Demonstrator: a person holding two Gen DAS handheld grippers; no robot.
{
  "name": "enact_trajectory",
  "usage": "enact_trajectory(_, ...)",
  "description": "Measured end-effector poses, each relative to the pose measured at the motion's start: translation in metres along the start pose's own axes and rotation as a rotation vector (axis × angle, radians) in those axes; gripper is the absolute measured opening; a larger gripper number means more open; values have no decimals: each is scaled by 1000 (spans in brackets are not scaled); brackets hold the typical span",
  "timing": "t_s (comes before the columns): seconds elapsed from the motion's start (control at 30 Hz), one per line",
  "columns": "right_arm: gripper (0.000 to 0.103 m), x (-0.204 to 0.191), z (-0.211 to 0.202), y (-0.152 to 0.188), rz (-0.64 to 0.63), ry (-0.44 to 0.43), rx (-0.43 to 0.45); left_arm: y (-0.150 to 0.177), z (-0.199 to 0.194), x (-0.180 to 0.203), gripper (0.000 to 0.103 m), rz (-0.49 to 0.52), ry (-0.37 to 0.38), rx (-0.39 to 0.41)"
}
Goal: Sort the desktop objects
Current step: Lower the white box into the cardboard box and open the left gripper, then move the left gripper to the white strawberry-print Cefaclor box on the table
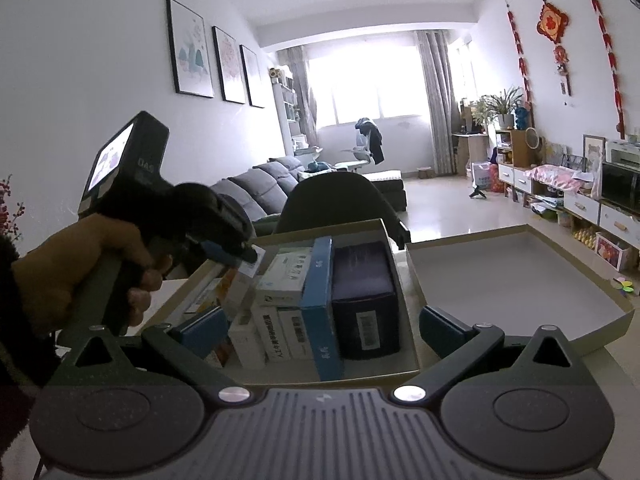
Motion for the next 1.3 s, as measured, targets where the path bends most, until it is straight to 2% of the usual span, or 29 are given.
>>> enact_trajectory(0.03, 103, -1, -2, 0, -3, -2, 2, 1, 0, -2, 46, -8, 7, -4)
enact_trajectory(0.07, 103, -2, -3, 0, -6, -4, 4, 2, 1, -4, 49, -11, 4, -8)
enact_trajectory(0.13, 103, -4, -5, 0, -11, -7, 5, 3, 3, -9, 49, -17, -5, -18)
enact_trajectory(0.3, 103, -8, -9, -1, -16, -9, 8, 1, 12, -8, 52, -61, 34, -13)
enact_trajectory(0.43, 103, -11, -11, -2, -20, -11, 9, 4, 25, -5, 53, -56, 6, -24)
enact_trajectory(0.5, 103, -12, -12, -2, -22, -11, 10, 4, 28, -7, 49, -67, 2, -8)
enact_trajectory(0.53, 103, -12, -12, -2, -22, -9, 10, 3, 26, -10, 40, -84, 0, 4)
enact_trajectory(0.57, 103, -12, -11, -2, -23, -8, 10, 2, 24, -13, 39, -99, 4, 12)
enact_trajectory(0.67, 103, -11, -10, -2, -22, -5, 9, -1, 15, -19, 23, -107, -17, 43)
enact_trajectory(0.77, 103, -15, -6, 0, -23, -13, 1, -5, 10, -25, 17, -66, -89, 80)
enact_trajectory(0.93, 103, -23, -2, 3, -35, -32, -11, 3, 17, -34, 17, -76, -88, 48)
enact_trajectory(1.0, 103, -25, -2, 4, -39, -35, -13, 4, 16, -35, 18, -86, -72, 48)
enact_trajectory(1.3, 103, -24, 2, 5, -31, -23, -17, 2, -7, -37, 37, -99, -21, 76)
Point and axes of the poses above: each gripper's, at about its wrist camera, not at the fingertips, and z roughly the way its jaws point, x to its right, y to its underside, the point moved 8 cm from there along z, roughly the way its jaws point, and after that the axes turned 4 degrees about -z, right-handed, at the moved point
